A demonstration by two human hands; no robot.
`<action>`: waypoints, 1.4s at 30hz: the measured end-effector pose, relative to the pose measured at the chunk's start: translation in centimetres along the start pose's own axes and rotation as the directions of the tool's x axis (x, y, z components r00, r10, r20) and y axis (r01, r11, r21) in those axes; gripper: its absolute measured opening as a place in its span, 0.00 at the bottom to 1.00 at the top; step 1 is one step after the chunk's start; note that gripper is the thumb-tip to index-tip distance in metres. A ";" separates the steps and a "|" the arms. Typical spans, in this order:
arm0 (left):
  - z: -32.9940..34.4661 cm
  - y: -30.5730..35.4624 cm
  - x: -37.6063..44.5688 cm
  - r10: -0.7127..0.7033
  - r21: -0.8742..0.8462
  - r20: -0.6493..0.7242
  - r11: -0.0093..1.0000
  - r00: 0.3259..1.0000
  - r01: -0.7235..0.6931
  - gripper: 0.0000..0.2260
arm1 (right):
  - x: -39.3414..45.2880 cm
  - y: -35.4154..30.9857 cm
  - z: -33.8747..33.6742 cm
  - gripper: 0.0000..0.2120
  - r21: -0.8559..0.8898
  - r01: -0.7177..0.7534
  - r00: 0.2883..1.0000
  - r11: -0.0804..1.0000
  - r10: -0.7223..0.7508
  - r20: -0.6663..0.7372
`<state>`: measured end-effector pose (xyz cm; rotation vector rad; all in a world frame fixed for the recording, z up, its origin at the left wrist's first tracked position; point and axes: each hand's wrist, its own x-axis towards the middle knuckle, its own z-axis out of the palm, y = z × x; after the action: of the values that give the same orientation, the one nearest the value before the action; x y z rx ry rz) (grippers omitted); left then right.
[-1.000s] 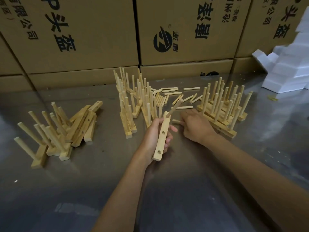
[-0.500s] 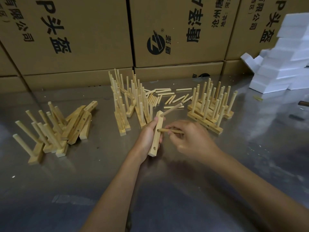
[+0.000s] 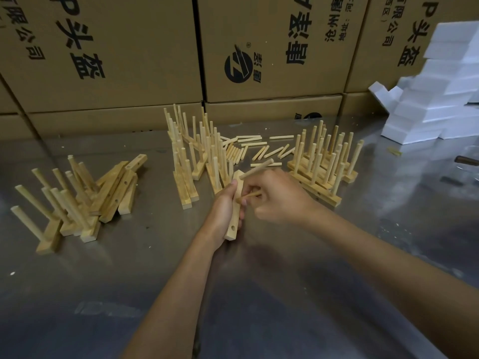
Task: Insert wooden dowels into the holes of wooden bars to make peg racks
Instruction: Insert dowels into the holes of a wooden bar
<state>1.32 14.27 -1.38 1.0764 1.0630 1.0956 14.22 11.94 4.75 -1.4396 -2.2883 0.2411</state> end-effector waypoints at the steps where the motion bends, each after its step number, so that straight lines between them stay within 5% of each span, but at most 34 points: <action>1: 0.0 0.1 0.0 -0.007 -0.016 -0.003 1.000 1.000 0.007 0.23 | 0.0 0.0 0.2 0.07 0.076 -0.041 0.999 0.996 0.042 -0.018; 13: 0.4 0.0 -0.2 0.036 0.081 0.001 0.996 0.999 -0.036 0.20 | -1.7 0.4 -0.6 0.06 0.272 -0.217 0.976 0.938 0.211 0.050; 16: -0.1 0.0 0.3 -0.048 -0.057 0.000 0.997 0.999 0.048 0.18 | -3.0 2.1 -3.3 0.10 0.494 -0.291 0.956 0.819 0.242 0.163; 19: -0.5 0.0 0.8 -0.089 -0.158 0.064 0.983 0.994 0.098 0.18 | -2.4 5.0 -4.4 0.08 0.628 -0.358 0.922 0.691 0.367 0.122; 22: -0.2 -0.1 1.2 -0.085 -0.136 0.080 0.986 0.993 0.096 0.20 | 0.9 6.9 -1.5 0.12 0.491 -0.420 0.879 0.763 0.476 0.012; 26: -0.8 -0.3 1.6 -0.094 -0.144 0.103 0.984 0.990 0.109 0.25 | 6.5 8.4 2.6 0.24 0.204 -0.367 0.921 0.908 0.386 -0.062; 31: -1.2 -0.3 1.7 -0.113 -0.159 0.149 0.978 0.982 0.137 0.25 | 10.3 10.0 6.0 0.13 0.013 -0.437 0.896 0.899 0.436 -0.079; 35: -1.2 -0.4 1.7 -0.132 -0.183 0.151 0.970 0.980 0.159 0.23 | 8.9 10.8 7.3 0.10 -0.124 -0.362 0.917 0.924 0.328 -0.227; 42: -1.0 0.0 1.4 -0.117 -0.207 0.119 0.968 0.986 0.140 0.22 | 2.7 8.4 6.7 0.04 -0.180 -0.207 0.955 0.961 0.159 -0.250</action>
<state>0.50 15.74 -1.67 0.8710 0.8953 1.0126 17.08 18.64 -3.61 -1.6893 -2.0371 -0.1104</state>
